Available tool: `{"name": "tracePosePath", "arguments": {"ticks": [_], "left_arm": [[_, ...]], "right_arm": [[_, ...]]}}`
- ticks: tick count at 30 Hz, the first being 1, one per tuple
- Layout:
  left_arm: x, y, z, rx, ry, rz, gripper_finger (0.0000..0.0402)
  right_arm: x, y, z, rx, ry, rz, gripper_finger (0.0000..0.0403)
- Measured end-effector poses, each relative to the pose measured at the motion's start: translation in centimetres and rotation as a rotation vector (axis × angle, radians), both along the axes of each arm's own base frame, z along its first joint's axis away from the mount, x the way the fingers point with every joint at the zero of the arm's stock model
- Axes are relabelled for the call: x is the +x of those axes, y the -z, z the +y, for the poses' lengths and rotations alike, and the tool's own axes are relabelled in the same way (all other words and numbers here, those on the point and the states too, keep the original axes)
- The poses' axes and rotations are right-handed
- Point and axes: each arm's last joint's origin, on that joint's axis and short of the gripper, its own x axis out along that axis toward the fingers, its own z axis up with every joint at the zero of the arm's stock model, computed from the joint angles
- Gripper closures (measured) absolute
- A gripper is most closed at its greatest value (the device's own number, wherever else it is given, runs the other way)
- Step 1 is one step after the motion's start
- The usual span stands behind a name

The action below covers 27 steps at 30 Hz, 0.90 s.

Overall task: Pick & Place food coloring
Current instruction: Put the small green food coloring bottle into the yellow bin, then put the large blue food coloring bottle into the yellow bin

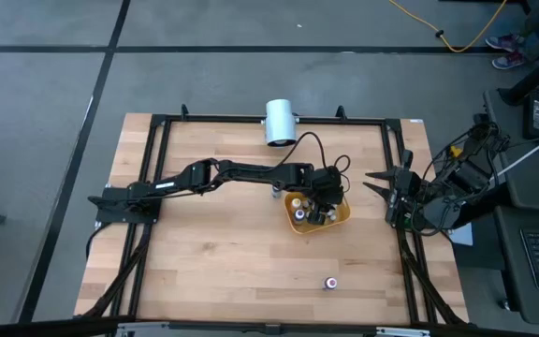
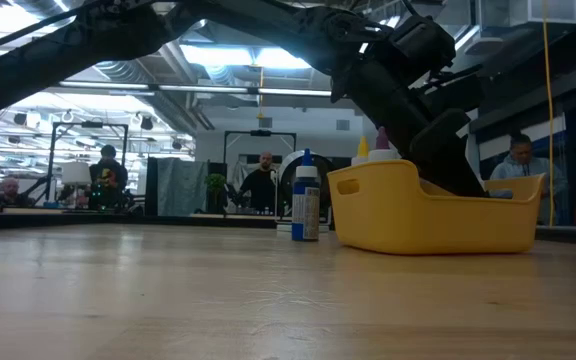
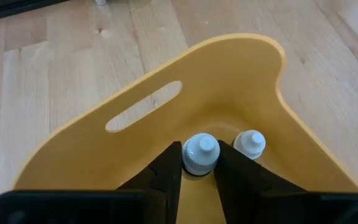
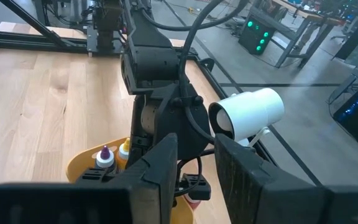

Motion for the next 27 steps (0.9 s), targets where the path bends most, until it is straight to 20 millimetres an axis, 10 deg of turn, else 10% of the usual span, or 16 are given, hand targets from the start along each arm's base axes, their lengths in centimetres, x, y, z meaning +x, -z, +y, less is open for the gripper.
{"name": "tracePosePath", "arguments": {"ticks": [27], "left_arm": [[0.1, -1.6, 0.2, 0.067, -0.021, -0.015, 0.0306]], "right_arm": [[0.0, 0.0, 0.0, 0.0, 0.0, 0.0, 0.0293]]}}
